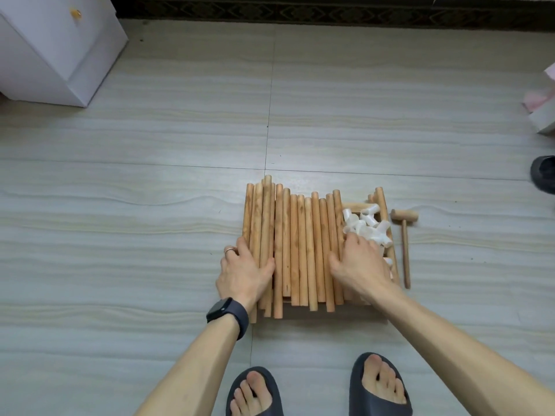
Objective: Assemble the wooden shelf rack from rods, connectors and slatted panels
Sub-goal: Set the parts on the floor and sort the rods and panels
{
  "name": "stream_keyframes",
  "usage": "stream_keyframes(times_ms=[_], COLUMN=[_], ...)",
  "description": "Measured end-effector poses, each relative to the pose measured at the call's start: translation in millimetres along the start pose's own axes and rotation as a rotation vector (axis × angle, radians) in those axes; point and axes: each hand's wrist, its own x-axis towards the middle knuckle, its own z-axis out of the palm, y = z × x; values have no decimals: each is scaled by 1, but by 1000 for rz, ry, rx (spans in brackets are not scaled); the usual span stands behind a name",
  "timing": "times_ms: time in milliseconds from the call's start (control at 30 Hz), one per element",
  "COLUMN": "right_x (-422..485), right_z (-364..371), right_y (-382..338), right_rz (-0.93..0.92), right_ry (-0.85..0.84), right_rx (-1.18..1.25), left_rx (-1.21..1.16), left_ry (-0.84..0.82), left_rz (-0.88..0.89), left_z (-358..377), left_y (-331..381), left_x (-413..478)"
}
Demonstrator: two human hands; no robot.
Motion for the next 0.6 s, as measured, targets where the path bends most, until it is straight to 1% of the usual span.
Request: stream_keyframes(times_ms=[100,200,300,433,500,600], right_x=[16,24,28,29,31,31], right_z=[-1,0,3,1,1,2], right_y=[-12,-20,-22,-18,-17,-22], right_rz=[2,30,95,181,188,192], right_ry=[-20,-32,-76,-93,-119,-158], right_rx=[-123,-146,-80,55,99,161], left_rx=[64,63,38,-62,-73,-99], left_ry=[-49,-55,-60,-166,-187,-171], left_rz=[11,21,-5,-108,-85,-49], left_z=[-7,-10,-13,-25,-31,-35], left_y=[0,4,8,3,0,-2], left_x=[10,14,19,37,42,44])
